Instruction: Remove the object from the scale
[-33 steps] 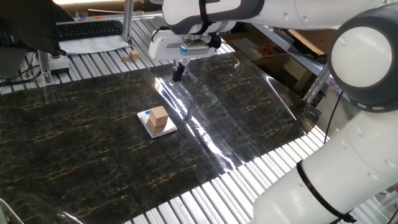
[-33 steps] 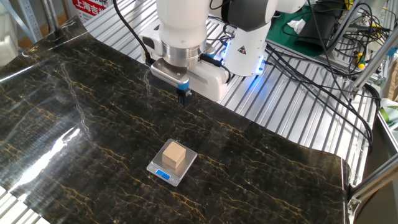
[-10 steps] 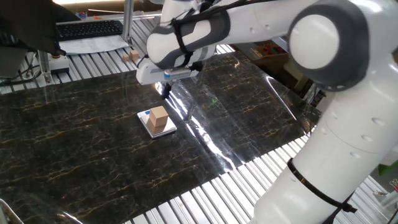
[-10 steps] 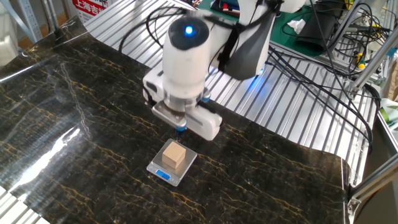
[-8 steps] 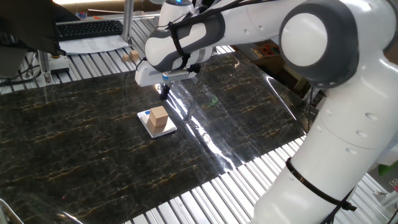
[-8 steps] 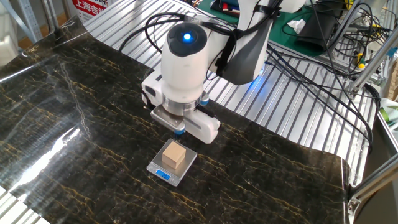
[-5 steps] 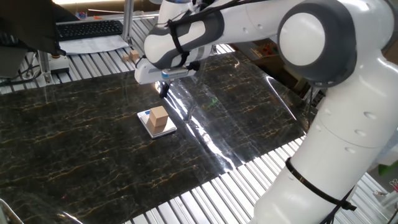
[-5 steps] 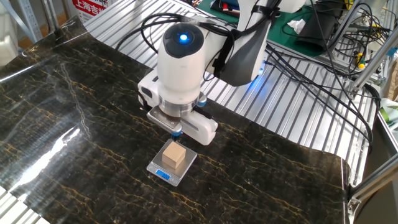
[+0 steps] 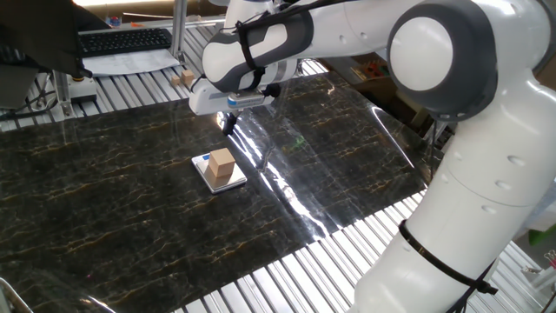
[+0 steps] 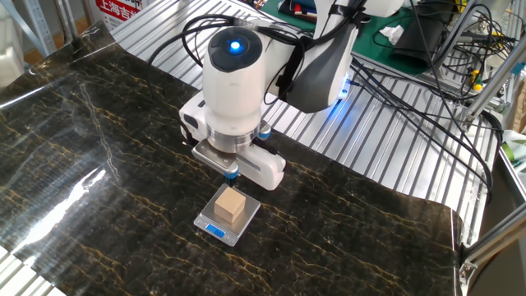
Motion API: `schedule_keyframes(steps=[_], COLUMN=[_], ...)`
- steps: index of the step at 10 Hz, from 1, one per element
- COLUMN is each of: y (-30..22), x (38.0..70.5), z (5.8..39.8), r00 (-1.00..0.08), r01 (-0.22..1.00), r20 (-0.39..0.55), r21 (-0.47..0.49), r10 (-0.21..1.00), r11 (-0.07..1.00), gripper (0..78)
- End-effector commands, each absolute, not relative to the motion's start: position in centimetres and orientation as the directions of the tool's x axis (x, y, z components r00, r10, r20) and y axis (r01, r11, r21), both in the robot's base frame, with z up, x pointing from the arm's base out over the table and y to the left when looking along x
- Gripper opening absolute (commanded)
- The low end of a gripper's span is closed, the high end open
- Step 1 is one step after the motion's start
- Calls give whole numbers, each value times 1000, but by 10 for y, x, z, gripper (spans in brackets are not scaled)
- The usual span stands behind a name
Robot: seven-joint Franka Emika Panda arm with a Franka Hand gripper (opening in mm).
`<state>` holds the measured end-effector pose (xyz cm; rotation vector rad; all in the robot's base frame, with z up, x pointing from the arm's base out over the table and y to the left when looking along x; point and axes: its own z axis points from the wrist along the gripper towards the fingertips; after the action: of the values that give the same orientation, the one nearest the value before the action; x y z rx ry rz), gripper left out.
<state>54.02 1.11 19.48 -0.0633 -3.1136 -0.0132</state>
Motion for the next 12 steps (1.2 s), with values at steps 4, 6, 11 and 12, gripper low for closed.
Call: schedule_keyframes(steps=[4, 6, 11, 12], y=[11, 11, 11, 11], x=[541, 541, 541, 541], z=[196, 196, 196, 196], r00=[-1000, -1000, -1000, -1000], r01=[9, 10, 10, 10], r20=[11, 8, 8, 8], r21=[11, 14, 14, 14], r10=[9, 10, 10, 10], r11=[1000, 1000, 1000, 1000], gripper=[0, 773, 773, 773])
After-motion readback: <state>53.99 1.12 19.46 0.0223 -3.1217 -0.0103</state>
